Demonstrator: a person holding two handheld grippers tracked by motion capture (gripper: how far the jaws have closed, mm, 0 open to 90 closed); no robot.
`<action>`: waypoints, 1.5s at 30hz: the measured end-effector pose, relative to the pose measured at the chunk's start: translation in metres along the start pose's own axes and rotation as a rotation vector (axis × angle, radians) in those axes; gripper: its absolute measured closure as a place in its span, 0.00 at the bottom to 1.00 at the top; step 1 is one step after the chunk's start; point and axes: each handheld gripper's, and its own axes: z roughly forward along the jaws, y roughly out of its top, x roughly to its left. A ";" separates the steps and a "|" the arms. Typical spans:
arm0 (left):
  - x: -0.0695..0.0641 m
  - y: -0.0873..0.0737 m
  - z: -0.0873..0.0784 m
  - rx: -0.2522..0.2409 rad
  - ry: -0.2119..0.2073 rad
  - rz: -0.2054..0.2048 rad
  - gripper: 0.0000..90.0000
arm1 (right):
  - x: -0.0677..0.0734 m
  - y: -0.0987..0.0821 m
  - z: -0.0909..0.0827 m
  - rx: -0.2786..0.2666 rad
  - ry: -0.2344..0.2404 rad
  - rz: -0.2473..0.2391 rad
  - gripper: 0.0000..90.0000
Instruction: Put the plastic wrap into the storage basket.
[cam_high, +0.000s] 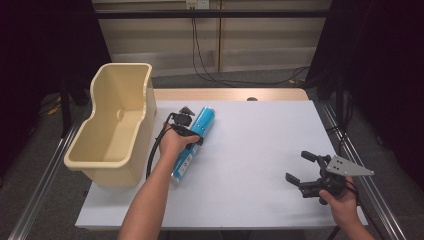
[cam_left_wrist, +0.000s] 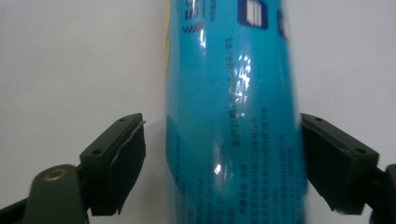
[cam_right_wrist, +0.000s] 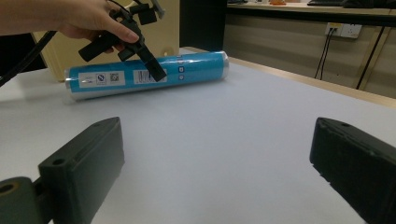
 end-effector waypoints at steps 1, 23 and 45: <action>0.000 0.000 0.002 0.014 -0.002 0.006 0.21 | 0.000 0.000 0.000 0.000 0.000 0.000 0.03; -0.008 0.002 0.003 0.105 -0.040 -0.021 0.36 | -0.001 0.000 0.000 0.002 -0.002 -0.003 0.03; -0.012 0.029 -0.137 0.044 -0.035 -0.094 0.36 | 0.000 0.000 0.002 0.004 0.003 -0.008 0.03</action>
